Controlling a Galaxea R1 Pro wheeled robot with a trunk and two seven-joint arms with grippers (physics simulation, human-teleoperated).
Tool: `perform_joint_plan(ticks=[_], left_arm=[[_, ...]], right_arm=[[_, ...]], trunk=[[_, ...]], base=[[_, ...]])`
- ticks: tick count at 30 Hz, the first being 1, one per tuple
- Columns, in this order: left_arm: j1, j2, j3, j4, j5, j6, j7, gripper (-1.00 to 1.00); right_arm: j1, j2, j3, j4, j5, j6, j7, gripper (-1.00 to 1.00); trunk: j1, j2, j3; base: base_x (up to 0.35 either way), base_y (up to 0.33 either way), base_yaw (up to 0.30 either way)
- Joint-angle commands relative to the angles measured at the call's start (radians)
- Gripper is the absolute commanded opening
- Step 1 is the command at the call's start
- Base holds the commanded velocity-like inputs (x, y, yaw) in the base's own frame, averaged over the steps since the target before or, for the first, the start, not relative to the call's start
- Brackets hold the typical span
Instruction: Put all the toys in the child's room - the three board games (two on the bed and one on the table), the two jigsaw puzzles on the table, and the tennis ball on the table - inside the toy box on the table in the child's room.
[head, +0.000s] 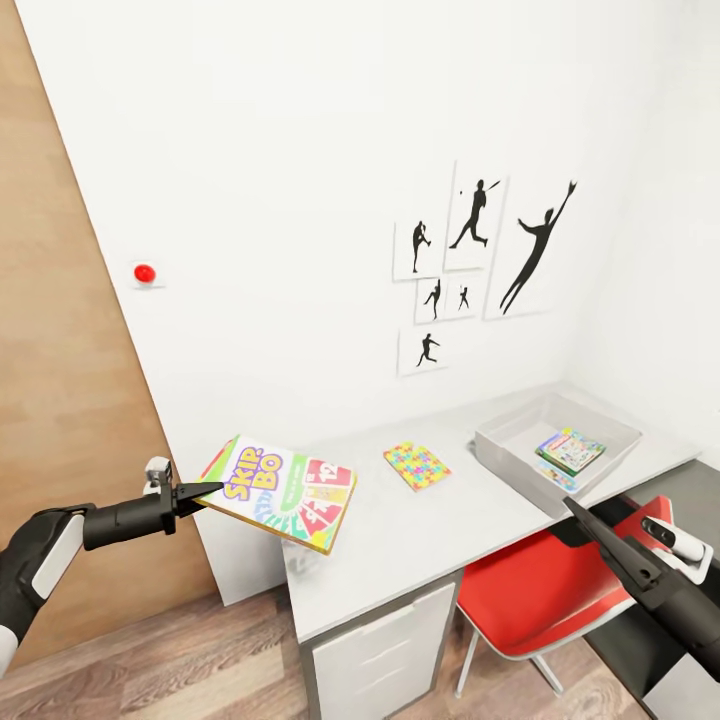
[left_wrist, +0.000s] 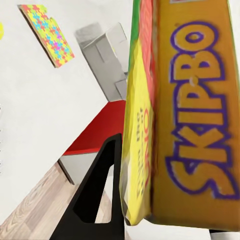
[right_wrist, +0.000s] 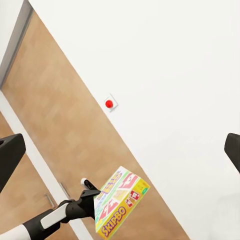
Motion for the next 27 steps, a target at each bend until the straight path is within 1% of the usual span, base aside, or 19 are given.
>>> perform_joint_plan(ticks=[1, 12, 14, 18, 21, 27], left_arm=[[-0.001, 0.0, 0.0, 0.0, 0.001, 0.004, -0.001, -1.0], [-0.001, 0.001, 0.0, 0.0, 0.001, 0.004, -0.005, -1.0], [-0.001, 0.001, 0.0, 0.0, 0.001, 0.004, -0.017, -1.0], [0.0, 0.001, -0.001, 0.0, -0.002, 0.004, -0.062, -1.0], [0.0, 0.001, -0.001, 0.0, -0.004, 0.003, -0.08, -1.0], [0.0, 0.001, -0.003, 0.0, -0.005, 0.003, -0.091, -1.0]], right_arm=[[-0.001, -0.001, 0.0, 0.0, -0.003, 0.009, 0.002, 1.0], [-0.001, -0.003, 0.001, -0.001, -0.003, 0.013, 0.002, 1.0], [-0.001, -0.003, 0.001, -0.001, -0.003, 0.013, 0.002, 1.0], [-0.001, -0.004, 0.001, 0.001, -0.003, 0.013, 0.002, 1.0], [-0.001, -0.004, 0.0, 0.001, -0.002, 0.013, 0.002, 1.0], [-0.001, -0.004, 0.0, 0.001, -0.002, 0.012, 0.002, 1.0]], trunk=[[0.001, -0.002, -0.003], [0.001, -0.002, -0.02], [0.001, -0.002, -0.023], [0.001, -0.002, -0.03], [0.001, -0.002, -0.035], [0.001, -0.002, -0.044]], base=[[0.0, 0.0, -0.002], [0.0, 0.0, 0.0], [0.0, 0.0, 0.0], [0.0, 0.0, 0.0], [0.0, 0.0, 0.0], [0.0, 0.0, 0.0]])
